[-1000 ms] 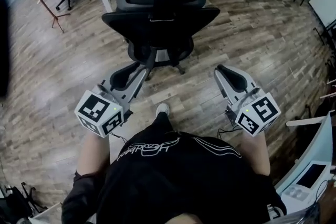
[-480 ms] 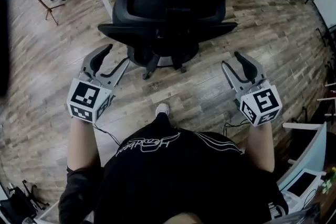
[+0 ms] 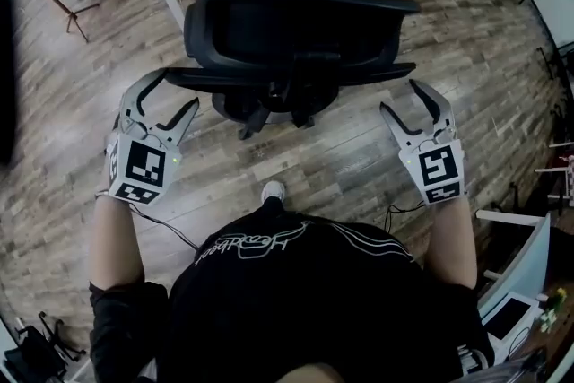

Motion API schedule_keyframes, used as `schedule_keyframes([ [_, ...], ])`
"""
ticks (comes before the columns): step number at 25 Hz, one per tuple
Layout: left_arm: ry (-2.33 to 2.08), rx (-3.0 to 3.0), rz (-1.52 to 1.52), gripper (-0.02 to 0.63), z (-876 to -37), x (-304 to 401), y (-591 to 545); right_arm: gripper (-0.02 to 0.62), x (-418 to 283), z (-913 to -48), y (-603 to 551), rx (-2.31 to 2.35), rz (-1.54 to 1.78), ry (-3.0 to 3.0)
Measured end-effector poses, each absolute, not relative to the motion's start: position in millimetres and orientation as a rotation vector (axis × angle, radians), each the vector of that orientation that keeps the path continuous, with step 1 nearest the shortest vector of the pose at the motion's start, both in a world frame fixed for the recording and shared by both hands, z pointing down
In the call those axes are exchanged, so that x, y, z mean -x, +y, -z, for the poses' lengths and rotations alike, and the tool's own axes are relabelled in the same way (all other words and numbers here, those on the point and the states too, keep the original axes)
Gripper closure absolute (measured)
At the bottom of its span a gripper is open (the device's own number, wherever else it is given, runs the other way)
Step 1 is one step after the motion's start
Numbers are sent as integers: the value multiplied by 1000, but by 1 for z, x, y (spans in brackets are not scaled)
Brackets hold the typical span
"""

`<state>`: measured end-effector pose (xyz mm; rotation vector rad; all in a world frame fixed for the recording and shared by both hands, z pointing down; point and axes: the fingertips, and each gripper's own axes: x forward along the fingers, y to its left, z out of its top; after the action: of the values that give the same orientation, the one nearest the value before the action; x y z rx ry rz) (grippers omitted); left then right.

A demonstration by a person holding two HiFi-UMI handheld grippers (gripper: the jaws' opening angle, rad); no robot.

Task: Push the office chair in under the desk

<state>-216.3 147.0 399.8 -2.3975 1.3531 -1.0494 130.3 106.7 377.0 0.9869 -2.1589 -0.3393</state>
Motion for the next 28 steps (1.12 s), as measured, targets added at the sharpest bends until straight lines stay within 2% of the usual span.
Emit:
schedule_keyframes([
  [7, 1182, 2284, 1240, 333, -418, 223, 128, 316, -138, -401, 70, -916, 564, -1941],
  [19, 1122, 2223, 1332, 336, -442, 226, 100, 317, -141, -417, 38, -893, 642, -1838],
  [22, 1122, 2200, 1343, 371, -443, 225, 96, 318, -142, -418, 35, -889, 656, -1836],
  [28, 1057, 2212, 1400, 388, -447, 224, 94, 319, -141, -419, 32, -849, 683, -1815],
])
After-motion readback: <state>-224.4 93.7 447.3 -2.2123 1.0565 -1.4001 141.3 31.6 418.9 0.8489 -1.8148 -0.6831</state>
